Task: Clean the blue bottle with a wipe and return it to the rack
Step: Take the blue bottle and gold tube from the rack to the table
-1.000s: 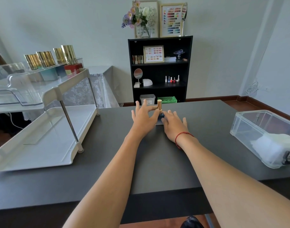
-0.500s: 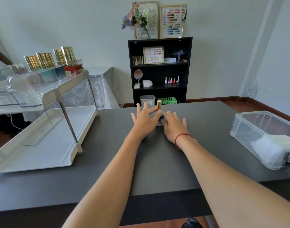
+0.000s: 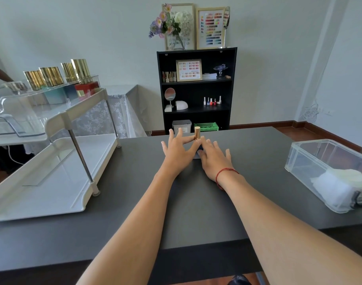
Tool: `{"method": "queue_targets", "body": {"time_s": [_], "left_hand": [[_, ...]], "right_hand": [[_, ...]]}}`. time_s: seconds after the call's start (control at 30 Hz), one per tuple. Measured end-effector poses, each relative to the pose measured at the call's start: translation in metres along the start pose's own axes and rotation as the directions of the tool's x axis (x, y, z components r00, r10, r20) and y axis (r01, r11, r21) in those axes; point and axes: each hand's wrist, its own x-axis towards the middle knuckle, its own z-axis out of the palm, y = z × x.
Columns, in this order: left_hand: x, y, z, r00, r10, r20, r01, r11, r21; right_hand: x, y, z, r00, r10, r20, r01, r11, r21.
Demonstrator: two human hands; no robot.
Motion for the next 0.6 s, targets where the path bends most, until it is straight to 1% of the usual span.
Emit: {"method": "queue_targets", "body": {"time_s": [0.13, 0.33, 0.37, 0.47, 0.5, 0.53, 0.6], "left_hand": [[-0.0002, -0.0005, 0.0001, 0.998, 0.001, -0.060, 0.000, 1.000, 0.014], [-0.0022, 0.0009, -0.0042, 0.982, -0.022, -0.186, 0.006, 0.996, -0.087], [-0.0019, 0.0016, -0.0039, 0.985, -0.025, -0.169, 0.013, 0.997, -0.076], [-0.0012, 0.0031, 0.0002, 1.000, -0.012, -0.025, 0.012, 1.000, 0.025], [-0.0012, 0.0039, 0.0013, 1.000, -0.004, 0.005, 0.004, 0.999, 0.036], [-0.0013, 0.0042, 0.0015, 1.000, 0.003, 0.011, -0.003, 1.000, 0.031], [-0.0025, 0.0032, 0.0005, 0.999, 0.013, -0.034, -0.013, 1.000, 0.001]], "right_hand": [[0.0015, 0.0000, 0.0013, 1.000, -0.006, -0.001, 0.006, 1.000, 0.005], [-0.0005, -0.0004, 0.0000, 1.000, -0.009, -0.007, 0.009, 1.000, -0.024], [-0.0004, -0.0004, 0.0001, 1.000, -0.009, -0.006, 0.009, 1.000, -0.025], [0.0001, 0.0001, 0.0011, 1.000, -0.005, -0.005, 0.005, 1.000, -0.017], [0.0004, 0.0002, 0.0011, 1.000, -0.005, -0.006, 0.005, 1.000, -0.014], [0.0007, 0.0002, 0.0011, 1.000, -0.005, -0.005, 0.005, 1.000, -0.011], [0.0009, 0.0003, 0.0013, 1.000, -0.001, -0.003, 0.001, 1.000, -0.007]]}}
